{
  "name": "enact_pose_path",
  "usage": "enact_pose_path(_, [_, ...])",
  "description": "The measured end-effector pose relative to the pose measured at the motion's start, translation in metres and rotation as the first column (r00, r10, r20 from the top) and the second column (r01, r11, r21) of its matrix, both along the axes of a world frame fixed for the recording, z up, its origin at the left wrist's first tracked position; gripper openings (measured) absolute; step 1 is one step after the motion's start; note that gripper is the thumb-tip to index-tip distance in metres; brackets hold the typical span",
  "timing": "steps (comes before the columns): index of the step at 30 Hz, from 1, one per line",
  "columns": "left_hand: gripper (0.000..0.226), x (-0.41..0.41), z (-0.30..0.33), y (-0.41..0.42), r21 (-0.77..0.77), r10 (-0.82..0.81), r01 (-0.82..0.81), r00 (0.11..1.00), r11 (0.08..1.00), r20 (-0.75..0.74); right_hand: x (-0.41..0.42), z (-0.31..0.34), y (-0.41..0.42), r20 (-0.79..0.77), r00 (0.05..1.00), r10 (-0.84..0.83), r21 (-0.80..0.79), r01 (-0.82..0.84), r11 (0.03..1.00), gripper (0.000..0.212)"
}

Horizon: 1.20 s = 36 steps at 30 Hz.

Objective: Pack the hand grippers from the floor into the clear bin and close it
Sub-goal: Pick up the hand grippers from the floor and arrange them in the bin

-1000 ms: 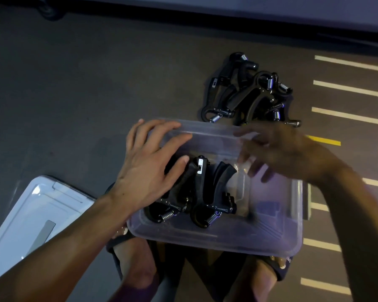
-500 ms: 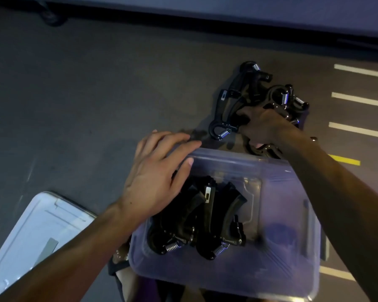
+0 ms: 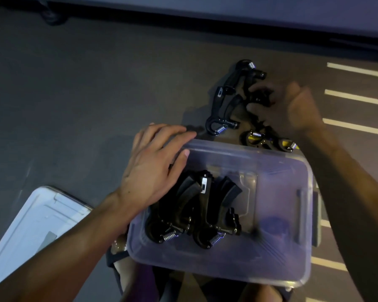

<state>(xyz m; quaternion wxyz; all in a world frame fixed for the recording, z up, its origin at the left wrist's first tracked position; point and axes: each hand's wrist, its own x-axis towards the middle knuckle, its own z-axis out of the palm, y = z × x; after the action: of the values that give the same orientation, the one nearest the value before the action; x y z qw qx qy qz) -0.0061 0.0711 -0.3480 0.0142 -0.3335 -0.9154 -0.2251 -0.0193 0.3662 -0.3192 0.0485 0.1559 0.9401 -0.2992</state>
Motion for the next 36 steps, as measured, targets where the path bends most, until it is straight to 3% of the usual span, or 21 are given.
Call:
enact_pose_path(7, [0.039, 0.030, 0.003, -0.009, 0.008, -0.002, 0.002, 1.000, 1.000, -0.025, 0.056, 0.057, -0.019, -0.297, 0.949, 0.105, 0.072, -0.088, 0.994, 0.029])
enact_pose_path(11, [0.042, 0.049, 0.003, -0.017, -0.018, -0.029, 0.028, 0.999, 0.999, -0.037, 0.088, 0.079, -0.024, -0.365, 0.929, 0.051, -0.095, -0.091, 0.991, 0.030])
enact_pose_path(15, [0.042, 0.059, 0.002, -0.024, -0.072, -0.045, 0.042, 0.998, 0.997, -0.049, 0.111, 0.096, -0.025, -0.408, 0.909, 0.087, -0.254, -0.205, 0.945, 0.025])
enact_pose_path(19, [0.039, 0.061, 0.001, -0.025, -0.151, -0.067, 0.055, 0.995, 0.987, -0.075, 0.122, 0.089, -0.027, -0.260, 0.951, 0.166, -0.386, -0.260, 0.885, 0.036])
enact_pose_path(24, [0.036, 0.061, 0.000, -0.026, -0.152, -0.090, 0.072, 0.990, 0.986, -0.111, 0.126, 0.057, -0.058, -0.030, 0.976, 0.214, -0.543, -0.196, 0.817, 0.029])
enact_pose_path(28, [0.035, 0.061, -0.001, -0.026, -0.177, -0.098, 0.080, 0.990, 0.981, -0.097, 0.118, 0.026, -0.081, 0.087, 0.953, 0.289, -0.488, -0.212, 0.847, 0.021])
enact_pose_path(34, [0.038, 0.060, 0.000, -0.024, -0.190, -0.092, 0.075, 0.992, 0.979, -0.083, 0.116, -0.007, -0.098, 0.084, 0.957, 0.278, -0.291, -0.244, 0.925, 0.012])
enact_pose_path(36, [0.038, 0.060, 0.000, -0.024, -0.188, -0.094, 0.076, 0.992, 0.979, -0.086, 0.121, -0.015, -0.102, 0.083, 0.963, 0.256, -0.209, -0.234, 0.950, 0.034])
